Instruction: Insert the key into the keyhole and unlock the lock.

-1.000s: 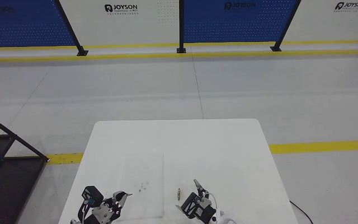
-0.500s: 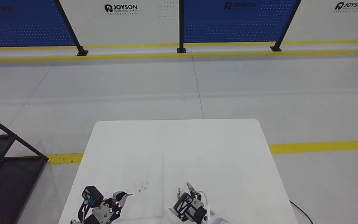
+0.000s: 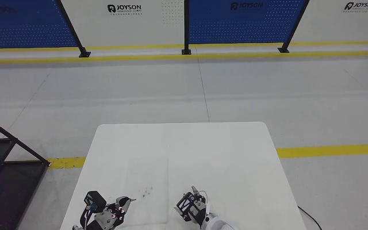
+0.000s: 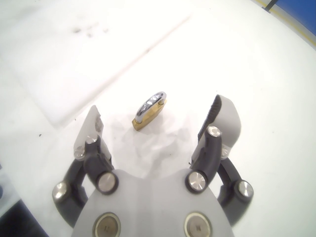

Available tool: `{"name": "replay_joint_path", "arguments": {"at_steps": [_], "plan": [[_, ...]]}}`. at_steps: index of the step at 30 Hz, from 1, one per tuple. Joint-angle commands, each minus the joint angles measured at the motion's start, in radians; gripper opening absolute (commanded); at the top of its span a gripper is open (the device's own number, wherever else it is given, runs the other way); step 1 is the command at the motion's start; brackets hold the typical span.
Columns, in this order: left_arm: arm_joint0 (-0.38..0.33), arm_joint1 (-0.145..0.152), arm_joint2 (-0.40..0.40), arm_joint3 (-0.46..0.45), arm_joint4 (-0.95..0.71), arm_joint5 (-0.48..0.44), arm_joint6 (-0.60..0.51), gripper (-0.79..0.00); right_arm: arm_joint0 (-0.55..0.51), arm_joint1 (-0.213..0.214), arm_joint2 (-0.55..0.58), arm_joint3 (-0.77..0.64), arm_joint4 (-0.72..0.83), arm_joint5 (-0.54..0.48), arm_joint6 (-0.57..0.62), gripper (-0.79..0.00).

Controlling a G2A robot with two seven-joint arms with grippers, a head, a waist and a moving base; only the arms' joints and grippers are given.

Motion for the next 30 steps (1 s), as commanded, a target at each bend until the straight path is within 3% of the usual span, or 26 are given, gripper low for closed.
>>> {"name": "replay_joint_path", "arguments": {"at_steps": [1, 10, 16, 20, 26, 30], "plan": [[0.000, 0.000, 0.000, 0.000, 0.000, 0.000, 0.000, -0.785, 0.008, -0.002, -0.005, 0.010, 0.004, -0.001, 0.001, -0.406], [0.000, 0.000, 0.000, 0.000, 0.000, 0.000, 0.000, -0.785, 0.016, -0.006, -0.009, 0.026, 0.018, 0.012, -0.018, -0.785], [0.000, 0.000, 0.000, 0.000, 0.000, 0.000, 0.000, -0.785, -0.016, 0.000, 0.020, -0.011, 0.066, 0.013, -0.086, -0.785], [-0.025, -0.001, 0.021, 0.004, -0.016, 0.013, 0.002, -0.785, -0.050, 0.013, 0.078, -0.049, 0.163, -0.047, -0.192, -0.785], [-0.071, 0.000, 0.061, 0.013, -0.073, -0.069, 0.056, -0.785, -0.072, 0.038, 0.211, -0.077, 0.407, -0.284, -0.342, -0.785], [-0.115, 0.001, 0.100, 0.036, -0.103, -0.142, 0.091, -0.785, -0.047, 0.050, 0.275, -0.023, 0.565, -0.510, -0.423, -0.785]]}}
